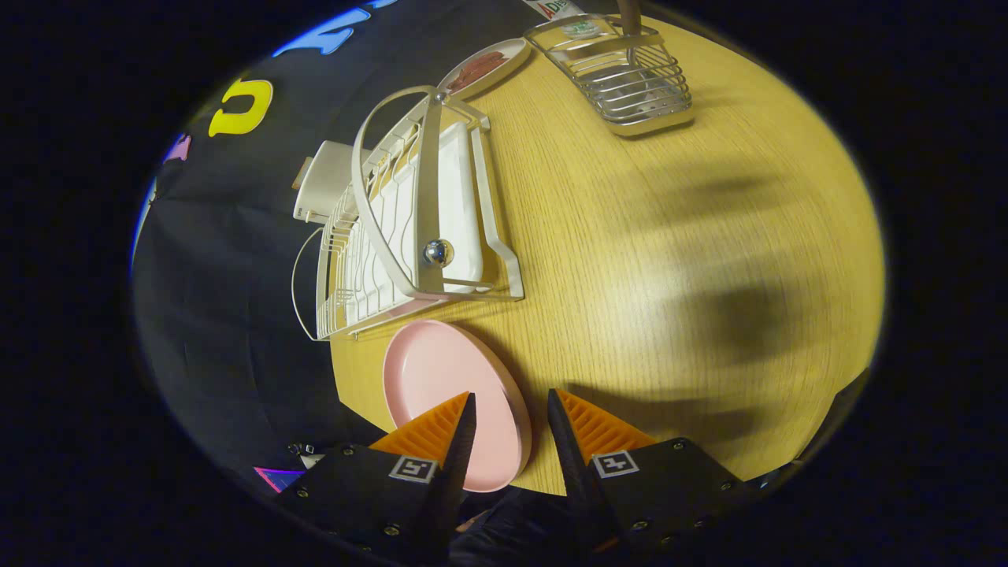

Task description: Take the plate from the dish rack, then take the spoon from the basket and place it into the plate.

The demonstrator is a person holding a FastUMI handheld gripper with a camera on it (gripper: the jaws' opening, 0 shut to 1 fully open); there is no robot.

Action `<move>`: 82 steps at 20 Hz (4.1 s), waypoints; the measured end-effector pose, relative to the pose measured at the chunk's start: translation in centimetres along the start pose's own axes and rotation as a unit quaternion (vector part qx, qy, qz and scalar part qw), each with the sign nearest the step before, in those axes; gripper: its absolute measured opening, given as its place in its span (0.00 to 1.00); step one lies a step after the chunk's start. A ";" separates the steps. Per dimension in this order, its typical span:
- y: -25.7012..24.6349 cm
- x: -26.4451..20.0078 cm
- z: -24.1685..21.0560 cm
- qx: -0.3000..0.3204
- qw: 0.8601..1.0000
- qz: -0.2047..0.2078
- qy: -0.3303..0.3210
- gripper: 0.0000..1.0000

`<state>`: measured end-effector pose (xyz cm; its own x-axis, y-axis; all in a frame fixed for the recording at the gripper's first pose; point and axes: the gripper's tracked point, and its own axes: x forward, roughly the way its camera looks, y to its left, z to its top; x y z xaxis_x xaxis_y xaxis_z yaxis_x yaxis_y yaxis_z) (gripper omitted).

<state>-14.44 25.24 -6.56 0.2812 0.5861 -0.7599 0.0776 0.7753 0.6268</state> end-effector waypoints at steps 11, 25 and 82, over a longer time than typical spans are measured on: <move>-0.2 -7.0 8.4 -0.035 0.978 -0.024 -0.203 0.57; -5.8 -14.0 22.7 -0.006 0.905 -0.125 -0.406 0.57; 18.1 -0.8 -2.2 -0.465 0.850 0.018 -0.245 0.08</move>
<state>-15.33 39.29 5.04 0.6500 0.6214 -0.4374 -0.6657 0.7433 0.0667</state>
